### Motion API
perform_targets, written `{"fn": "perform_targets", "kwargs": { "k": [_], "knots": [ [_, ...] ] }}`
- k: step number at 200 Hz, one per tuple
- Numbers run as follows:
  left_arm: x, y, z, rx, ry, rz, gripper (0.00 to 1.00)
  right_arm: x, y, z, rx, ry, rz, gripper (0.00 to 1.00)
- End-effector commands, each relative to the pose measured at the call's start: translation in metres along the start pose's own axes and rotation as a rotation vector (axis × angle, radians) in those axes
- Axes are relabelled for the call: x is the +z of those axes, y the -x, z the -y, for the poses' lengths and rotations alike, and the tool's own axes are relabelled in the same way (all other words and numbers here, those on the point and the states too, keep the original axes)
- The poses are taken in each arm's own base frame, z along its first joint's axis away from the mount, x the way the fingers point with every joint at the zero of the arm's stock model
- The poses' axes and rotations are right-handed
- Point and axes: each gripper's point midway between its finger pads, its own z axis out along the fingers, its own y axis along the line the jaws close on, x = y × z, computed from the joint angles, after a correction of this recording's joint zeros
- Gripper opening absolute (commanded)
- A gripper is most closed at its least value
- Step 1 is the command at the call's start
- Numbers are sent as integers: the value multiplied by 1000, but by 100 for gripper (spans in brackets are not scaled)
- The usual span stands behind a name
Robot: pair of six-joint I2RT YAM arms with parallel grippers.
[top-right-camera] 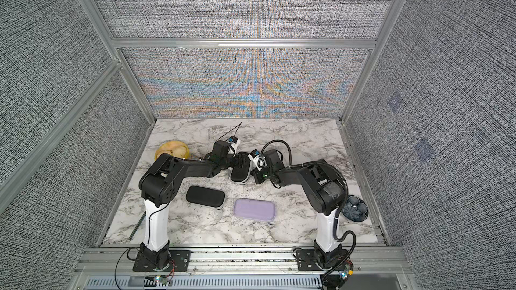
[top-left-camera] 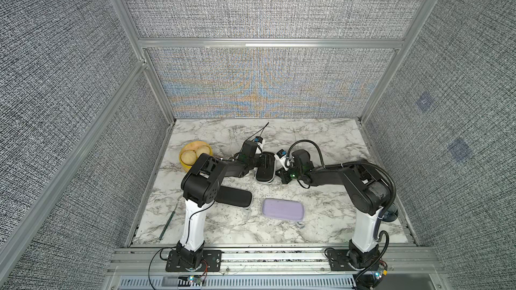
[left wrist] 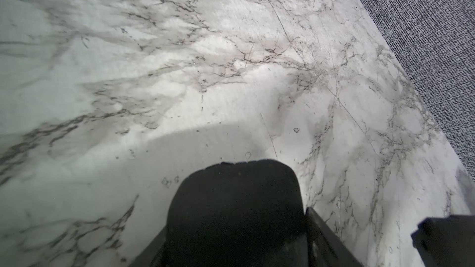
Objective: Put umbrellas into zippered umbrella sleeves
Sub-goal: Zip the zipper on the umbrella sleeve.
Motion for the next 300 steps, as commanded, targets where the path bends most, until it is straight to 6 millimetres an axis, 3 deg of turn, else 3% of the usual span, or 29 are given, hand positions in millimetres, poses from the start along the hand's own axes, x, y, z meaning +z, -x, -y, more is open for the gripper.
{"fn": "perform_targets", "kwargs": {
  "k": [1,14,42,66,106,125,150,175,208,225,262,276,280,300],
  "knots": [
    [0,-33,-22,-49,104,-103,49,-3,-20,-13,23,36,-51,0],
    [0,-33,-23,-75,106,-95,39,-5,-23,-22,10,51,-54,0],
    [-1,-32,-25,-94,127,-95,27,-7,-43,-35,-32,65,-106,0],
    [-3,-28,-27,-103,146,-81,24,-10,-50,-46,-42,91,-113,0],
    [-8,-11,-28,-123,172,-23,13,-13,-48,-84,-105,156,-103,0],
    [-12,0,-28,-133,184,15,11,-10,-47,-94,-107,175,-100,0],
    [-17,13,-30,-184,176,91,0,-3,-36,-104,-76,183,-59,0],
    [-24,22,-31,-220,166,162,0,8,-19,-111,-31,178,-3,0],
    [-45,33,-45,-282,194,287,0,17,-5,-104,21,135,33,0],
    [-46,40,-37,-306,143,327,0,26,7,-104,30,124,57,0],
    [-48,39,-35,-320,119,340,0,45,9,-102,74,129,40,0],
    [-47,27,-38,-307,127,309,0,44,6,-97,85,122,34,0],
    [-54,33,-33,-299,118,327,0,43,4,-94,87,113,31,0],
    [-64,21,-37,-272,152,307,29,30,-1,-76,93,81,23,0]
  ]
}}
